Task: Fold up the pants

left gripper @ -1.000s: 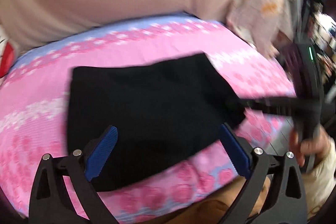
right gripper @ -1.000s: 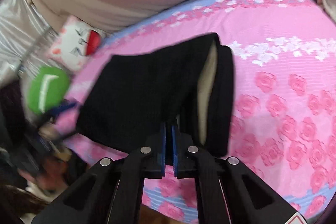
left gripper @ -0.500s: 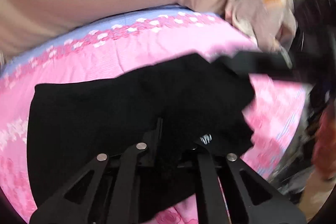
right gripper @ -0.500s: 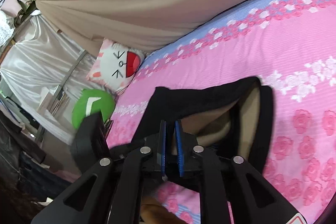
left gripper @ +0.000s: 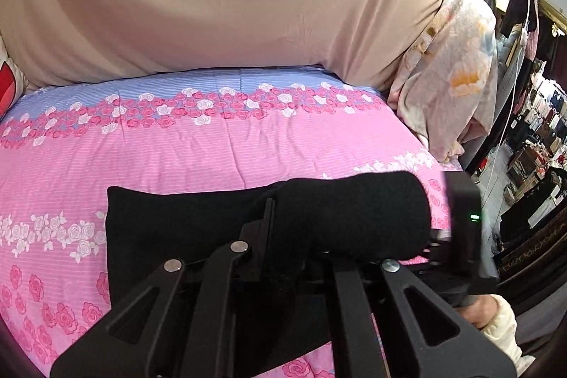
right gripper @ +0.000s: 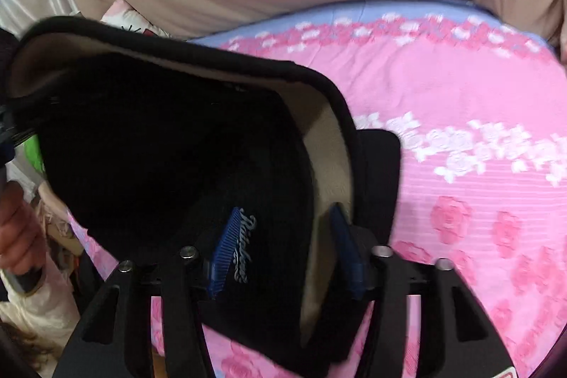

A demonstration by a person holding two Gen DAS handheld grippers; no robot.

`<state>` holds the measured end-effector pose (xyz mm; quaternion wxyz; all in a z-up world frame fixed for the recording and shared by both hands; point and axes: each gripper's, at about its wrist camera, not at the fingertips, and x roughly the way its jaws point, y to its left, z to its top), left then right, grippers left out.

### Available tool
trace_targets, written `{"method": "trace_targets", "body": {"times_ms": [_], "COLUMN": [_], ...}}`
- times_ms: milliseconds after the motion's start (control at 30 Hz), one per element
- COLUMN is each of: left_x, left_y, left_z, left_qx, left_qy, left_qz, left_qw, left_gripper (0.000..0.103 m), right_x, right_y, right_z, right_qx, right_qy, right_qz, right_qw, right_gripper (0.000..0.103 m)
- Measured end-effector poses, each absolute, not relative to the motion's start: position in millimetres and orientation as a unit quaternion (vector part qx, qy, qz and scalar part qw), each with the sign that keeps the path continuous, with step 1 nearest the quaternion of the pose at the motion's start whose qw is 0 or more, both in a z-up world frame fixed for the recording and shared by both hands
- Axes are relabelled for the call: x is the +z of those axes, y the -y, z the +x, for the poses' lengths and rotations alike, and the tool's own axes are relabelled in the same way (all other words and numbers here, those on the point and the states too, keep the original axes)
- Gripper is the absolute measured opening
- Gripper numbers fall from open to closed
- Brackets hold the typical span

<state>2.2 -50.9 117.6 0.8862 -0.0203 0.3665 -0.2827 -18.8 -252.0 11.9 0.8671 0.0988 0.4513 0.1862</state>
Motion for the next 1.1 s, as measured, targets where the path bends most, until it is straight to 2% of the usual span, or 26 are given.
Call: {"method": "trace_targets", "body": {"times_ms": [33, 67, 200, 267, 400, 500, 533, 567, 600, 633, 667, 733, 900, 1100], "left_x": [119, 121, 131, 127, 71, 23, 24, 31, 38, 51, 60, 80, 95, 74], "left_y": [51, 51, 54, 63, 103, 129, 127, 123, 117, 106, 97, 76, 27, -31], "left_z": [2, 0, -8, -12, -13, -20, -26, -32, -36, -41, -45, -53, -50, -35], "left_qx": [-0.28, -0.279, -0.301, -0.314, -0.338, -0.328, -0.325, -0.327, -0.334, -0.336, -0.333, -0.324, -0.253, -0.174], "left_qy": [-0.365, -0.363, -0.357, -0.361, -0.428, -0.474, -0.459, -0.446, -0.435, -0.418, -0.403, -0.37, -0.35, -0.37], "left_qz": [-0.017, -0.014, -0.021, -0.015, 0.003, 0.045, 0.051, 0.053, 0.049, 0.039, 0.034, 0.022, 0.01, -0.016], "left_qw": [0.888, 0.889, 0.884, 0.878, 0.838, 0.816, 0.825, 0.831, 0.835, 0.843, 0.852, 0.87, 0.902, 0.912], "left_gripper": [0.005, 0.005, 0.006, 0.008, 0.013, 0.022, 0.027, 0.044, 0.055, 0.073, 0.085, 0.094, 0.094, 0.094], "right_x": [11, 16, 66, 68, -5, -4, 6, 13, 20, 25, 31, 37, 31, 20], "right_y": [250, 249, 264, 276, 305, 328, 334, 339, 345, 347, 351, 348, 311, 307], "right_z": [-17, -19, -46, -51, -33, -48, -56, -62, -68, -73, -77, -76, -75, -97], "right_qx": [0.198, 0.21, 0.223, 0.197, 0.153, 0.163, 0.143, 0.133, 0.135, 0.143, 0.162, 0.188, 0.212, 0.228], "right_qy": [-0.457, -0.45, -0.39, -0.383, -0.459, -0.427, -0.415, -0.405, -0.396, -0.392, -0.385, -0.38, -0.424, -0.422], "right_qz": [0.108, 0.112, 0.131, 0.123, 0.158, 0.234, 0.228, 0.228, 0.237, 0.246, 0.259, 0.263, 0.247, 0.276], "right_qw": [0.86, 0.861, 0.884, 0.894, 0.861, 0.858, 0.869, 0.875, 0.877, 0.875, 0.871, 0.867, 0.845, 0.833], "right_gripper": [0.016, 0.005, 0.005, 0.005, 0.007, 0.019, 0.034, 0.051, 0.054, 0.054, 0.054, 0.058, 0.06, 0.06]}}
